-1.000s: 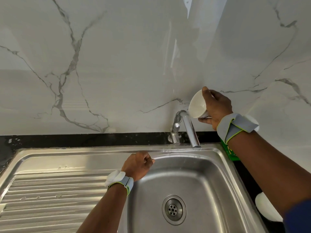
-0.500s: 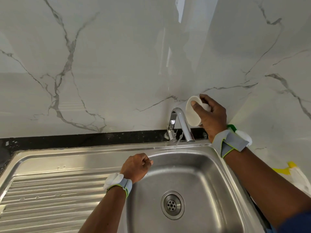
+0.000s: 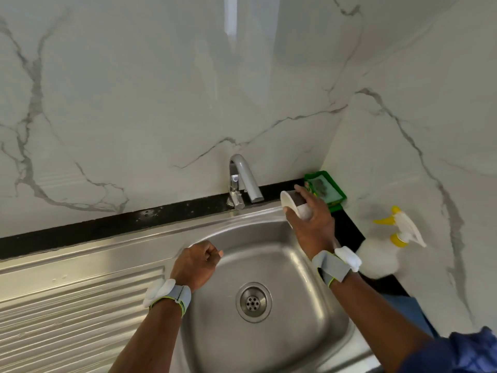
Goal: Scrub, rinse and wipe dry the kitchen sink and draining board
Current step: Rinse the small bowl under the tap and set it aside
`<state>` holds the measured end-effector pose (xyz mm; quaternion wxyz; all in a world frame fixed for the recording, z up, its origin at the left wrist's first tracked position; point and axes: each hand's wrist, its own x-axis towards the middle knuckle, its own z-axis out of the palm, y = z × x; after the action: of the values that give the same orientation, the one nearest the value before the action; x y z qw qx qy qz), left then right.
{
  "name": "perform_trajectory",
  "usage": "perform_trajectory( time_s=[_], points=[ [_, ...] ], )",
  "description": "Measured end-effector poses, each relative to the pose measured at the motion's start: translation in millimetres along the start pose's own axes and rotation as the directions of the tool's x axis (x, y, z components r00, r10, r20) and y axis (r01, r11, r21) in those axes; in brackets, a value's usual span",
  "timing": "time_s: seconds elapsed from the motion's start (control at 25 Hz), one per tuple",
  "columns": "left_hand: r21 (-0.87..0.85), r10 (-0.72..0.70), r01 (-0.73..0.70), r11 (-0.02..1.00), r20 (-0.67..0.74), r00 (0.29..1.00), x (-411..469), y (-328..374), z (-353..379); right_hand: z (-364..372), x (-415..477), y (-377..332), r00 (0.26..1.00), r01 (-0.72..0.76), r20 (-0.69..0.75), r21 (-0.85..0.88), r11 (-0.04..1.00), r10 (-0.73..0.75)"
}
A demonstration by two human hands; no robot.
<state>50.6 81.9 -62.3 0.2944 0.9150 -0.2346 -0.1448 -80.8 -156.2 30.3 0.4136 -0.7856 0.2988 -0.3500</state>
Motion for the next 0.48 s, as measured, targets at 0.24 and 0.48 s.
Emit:
perform_trajectory(
  time_s=[0.24, 0.48],
  points=[
    [0.024, 0.058, -0.061, 0.998, 0.091, 0.994, -5.8, 25.0, 21.9, -6.5, -3.4, 42.7, 0.563, -0.648, 0.097, 0.668, 0.366, 0.820],
    [0.049, 0.082, -0.089, 0.995, 0.136, 0.987, -0.9, 42.2, 39.6, -25.5, 16.9, 70.7, 0.443, -0.591, 0.175, 0.795, 0.140, 0.879]
  ],
)
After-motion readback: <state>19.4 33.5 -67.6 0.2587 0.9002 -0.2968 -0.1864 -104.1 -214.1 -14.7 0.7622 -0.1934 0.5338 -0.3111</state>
